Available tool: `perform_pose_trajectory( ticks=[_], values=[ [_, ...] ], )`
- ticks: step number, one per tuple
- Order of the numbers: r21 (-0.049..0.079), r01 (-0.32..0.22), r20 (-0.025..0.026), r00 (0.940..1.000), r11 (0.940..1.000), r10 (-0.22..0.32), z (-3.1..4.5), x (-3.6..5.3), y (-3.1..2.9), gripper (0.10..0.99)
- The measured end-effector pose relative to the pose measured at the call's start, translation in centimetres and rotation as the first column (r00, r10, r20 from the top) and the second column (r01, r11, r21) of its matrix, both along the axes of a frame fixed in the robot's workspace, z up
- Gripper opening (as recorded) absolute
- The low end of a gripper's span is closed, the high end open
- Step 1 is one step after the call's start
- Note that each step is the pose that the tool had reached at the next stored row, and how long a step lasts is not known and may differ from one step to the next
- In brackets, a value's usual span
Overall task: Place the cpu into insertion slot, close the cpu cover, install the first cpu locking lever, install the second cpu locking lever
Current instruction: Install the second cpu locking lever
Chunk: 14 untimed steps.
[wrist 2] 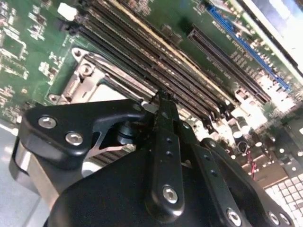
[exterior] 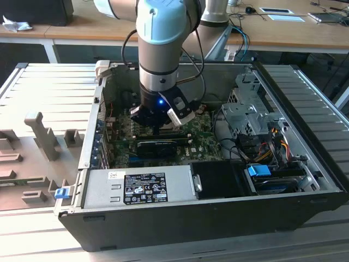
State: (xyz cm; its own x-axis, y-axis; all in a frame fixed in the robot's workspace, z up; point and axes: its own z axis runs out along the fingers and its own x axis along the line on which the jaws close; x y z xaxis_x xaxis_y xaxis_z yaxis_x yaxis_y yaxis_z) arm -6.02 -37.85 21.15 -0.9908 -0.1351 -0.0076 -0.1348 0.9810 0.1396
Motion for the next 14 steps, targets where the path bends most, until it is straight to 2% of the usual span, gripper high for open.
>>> perform_pose_trajectory(
  ticks=[2, 3, 5, 7, 8, 9, 12, 14],
  values=[
    [0.031, 0.000, 0.0001, 1.0000, 0.9995, 0.000, -0.02, -0.26, -0.30, 0.106],
    [0.040, 0.000, 0.0003, 1.0000, 0.9992, 0.000, -0.04, -0.36, -0.46, 0.106],
    [0.068, 0.000, 0.0021, 1.0000, 0.9977, 0.000, -0.12, -0.58, -1.22, 0.106],
    [0.082, 0.000, 0.0026, 1.0000, 0.9966, 0.000, -0.13, -0.61, -1.64, 0.106],
    [0.101, 0.000, 0.0032, 1.0000, 0.9949, 0.000, -0.14, -0.66, -1.91, 0.106],
    [0.112, 0.000, 0.0035, 1.0000, 0.9937, 0.000, -0.15, -0.76, -2.01, 0.106],
    [0.140, -0.001, 0.0046, 1.0000, 0.9902, 0.000, -0.45, -1.31, -2.29, 0.106],
    [0.145, 0.000, 0.0045, 1.0000, 0.9894, 0.000, -0.65, -1.32, -2.30, 0.106]
  ],
)
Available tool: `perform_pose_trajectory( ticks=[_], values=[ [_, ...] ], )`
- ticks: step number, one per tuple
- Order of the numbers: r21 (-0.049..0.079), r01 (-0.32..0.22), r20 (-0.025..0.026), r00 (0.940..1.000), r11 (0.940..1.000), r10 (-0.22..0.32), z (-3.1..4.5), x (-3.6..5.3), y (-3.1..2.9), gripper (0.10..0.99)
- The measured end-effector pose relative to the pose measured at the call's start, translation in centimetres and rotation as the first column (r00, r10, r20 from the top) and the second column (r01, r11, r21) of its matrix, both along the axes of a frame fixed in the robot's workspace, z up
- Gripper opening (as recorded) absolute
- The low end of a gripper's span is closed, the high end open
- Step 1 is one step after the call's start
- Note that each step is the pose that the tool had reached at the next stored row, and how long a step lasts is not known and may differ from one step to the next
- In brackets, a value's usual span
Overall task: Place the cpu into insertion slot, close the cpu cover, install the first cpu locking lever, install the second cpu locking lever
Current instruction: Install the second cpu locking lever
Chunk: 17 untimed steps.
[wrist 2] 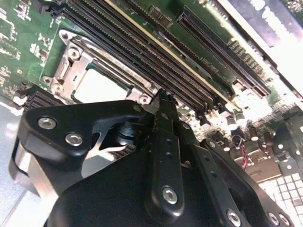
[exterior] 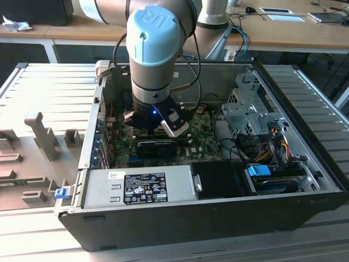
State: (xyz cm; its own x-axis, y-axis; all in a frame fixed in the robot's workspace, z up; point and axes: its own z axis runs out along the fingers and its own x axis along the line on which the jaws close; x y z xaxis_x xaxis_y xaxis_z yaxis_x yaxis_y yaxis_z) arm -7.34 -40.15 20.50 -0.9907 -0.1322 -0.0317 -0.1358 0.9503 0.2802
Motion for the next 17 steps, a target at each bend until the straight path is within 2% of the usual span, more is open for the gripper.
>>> perform_pose_trajectory(
  ticks=[5, 9, 12, 15, 17],
  values=[
    [0.016, 0.000, -0.0001, 1.0000, 0.9999, 0.000, -0.62, -0.01, 0.00, 0.106],
    [0.045, 0.000, 0.0005, 1.0000, 0.9990, 0.000, -1.06, -0.11, 0.01, 0.106],
    [0.049, -0.001, 0.0003, 1.0000, 0.9988, 0.000, -1.13, -0.25, 0.00, 0.106],
    [0.049, 0.000, 0.0003, 1.0000, 0.9988, 0.000, 0.06, -0.25, 0.00, 0.106],
    [0.049, 0.000, 0.0003, 1.0000, 0.9988, 0.000, 0.39, -0.26, 0.00, 0.106]
  ],
)
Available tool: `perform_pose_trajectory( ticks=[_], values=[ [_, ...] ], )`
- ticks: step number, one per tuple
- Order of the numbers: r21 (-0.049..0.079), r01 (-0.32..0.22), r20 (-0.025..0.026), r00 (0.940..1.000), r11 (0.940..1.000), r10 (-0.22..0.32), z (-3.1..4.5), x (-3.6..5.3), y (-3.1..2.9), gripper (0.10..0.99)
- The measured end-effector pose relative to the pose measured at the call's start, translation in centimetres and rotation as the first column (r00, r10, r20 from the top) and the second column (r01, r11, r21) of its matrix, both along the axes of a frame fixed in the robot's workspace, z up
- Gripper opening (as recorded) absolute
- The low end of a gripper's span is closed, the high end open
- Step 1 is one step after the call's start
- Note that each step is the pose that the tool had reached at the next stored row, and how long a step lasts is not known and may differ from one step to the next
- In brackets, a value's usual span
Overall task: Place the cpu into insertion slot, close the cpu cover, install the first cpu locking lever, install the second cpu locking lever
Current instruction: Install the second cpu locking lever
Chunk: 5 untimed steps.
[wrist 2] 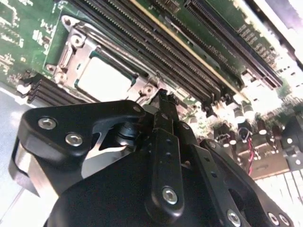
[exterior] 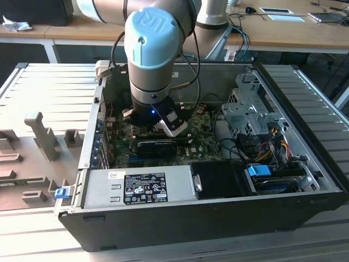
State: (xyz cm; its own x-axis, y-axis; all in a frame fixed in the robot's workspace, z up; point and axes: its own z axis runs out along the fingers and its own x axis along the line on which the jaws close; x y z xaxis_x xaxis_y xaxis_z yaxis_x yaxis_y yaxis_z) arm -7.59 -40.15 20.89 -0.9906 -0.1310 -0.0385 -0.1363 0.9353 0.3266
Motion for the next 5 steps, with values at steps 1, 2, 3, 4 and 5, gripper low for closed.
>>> perform_pose_trajectory(
  ticks=[1, 2, 3, 4, 5],
  values=[
    [0.000, 0.000, 0.0000, 1.0000, 1.0000, 0.000, 0.34, 0.00, 0.00, 0.106],
    [0.000, 0.000, 0.0000, 1.0000, 1.0000, 0.000, 0.60, 0.00, 0.00, 0.106],
    [0.000, 0.000, 0.0001, 1.0000, 1.0000, 0.000, 0.67, 0.00, 0.01, 0.106],
    [0.000, 0.000, 0.0001, 1.0000, 1.0000, 0.000, 0.67, 0.00, 0.01, 0.106],
    [0.000, 0.000, 0.0000, 1.0000, 1.0000, 0.000, 0.69, 0.00, 0.00, 0.106]
  ],
)
